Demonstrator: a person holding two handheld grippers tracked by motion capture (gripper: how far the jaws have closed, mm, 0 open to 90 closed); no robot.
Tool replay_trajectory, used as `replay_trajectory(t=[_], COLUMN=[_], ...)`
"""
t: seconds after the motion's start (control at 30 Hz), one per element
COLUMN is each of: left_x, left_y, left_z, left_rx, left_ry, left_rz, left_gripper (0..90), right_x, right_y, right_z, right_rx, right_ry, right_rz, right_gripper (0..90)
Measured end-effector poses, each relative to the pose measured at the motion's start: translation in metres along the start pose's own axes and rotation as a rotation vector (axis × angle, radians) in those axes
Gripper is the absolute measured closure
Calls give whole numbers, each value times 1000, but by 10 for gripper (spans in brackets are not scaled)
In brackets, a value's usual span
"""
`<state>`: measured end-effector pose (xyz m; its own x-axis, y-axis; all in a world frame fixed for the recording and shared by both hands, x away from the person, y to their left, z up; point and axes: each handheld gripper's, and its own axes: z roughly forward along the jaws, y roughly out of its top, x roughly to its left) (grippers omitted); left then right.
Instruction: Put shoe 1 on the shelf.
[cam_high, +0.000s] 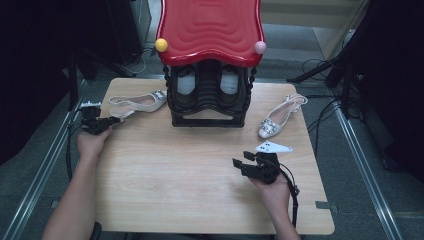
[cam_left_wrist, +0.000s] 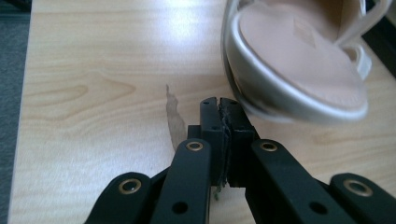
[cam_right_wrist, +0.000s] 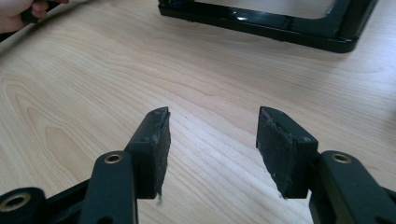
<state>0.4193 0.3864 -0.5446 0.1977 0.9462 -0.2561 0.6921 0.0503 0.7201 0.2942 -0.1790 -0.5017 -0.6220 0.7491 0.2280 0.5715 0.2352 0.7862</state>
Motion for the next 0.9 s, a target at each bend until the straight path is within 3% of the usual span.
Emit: replay_trajectory(t=[0.1,0.4,0.7,0.9], left_x=[-1,-15,-44,-66], left_y=[1,-2,-9,-13], left_z=[1,-1,-1,3], left_rx=[5,40,69,95], left_ry=[3,-42,-96,-130], left_rz=[8,35,54,92], left_gripper=[899,899,893,881], right_x=[-2,-5,-4,-2], right_y=[-2,-1,6,9], right_z=[-4,-8,-1,2], right_rx=[-7,-27,-31,-30], right_ry=[-8,-11,10,21], right_rz=[11,13,0,-10], right_gripper=[459,461,461,463])
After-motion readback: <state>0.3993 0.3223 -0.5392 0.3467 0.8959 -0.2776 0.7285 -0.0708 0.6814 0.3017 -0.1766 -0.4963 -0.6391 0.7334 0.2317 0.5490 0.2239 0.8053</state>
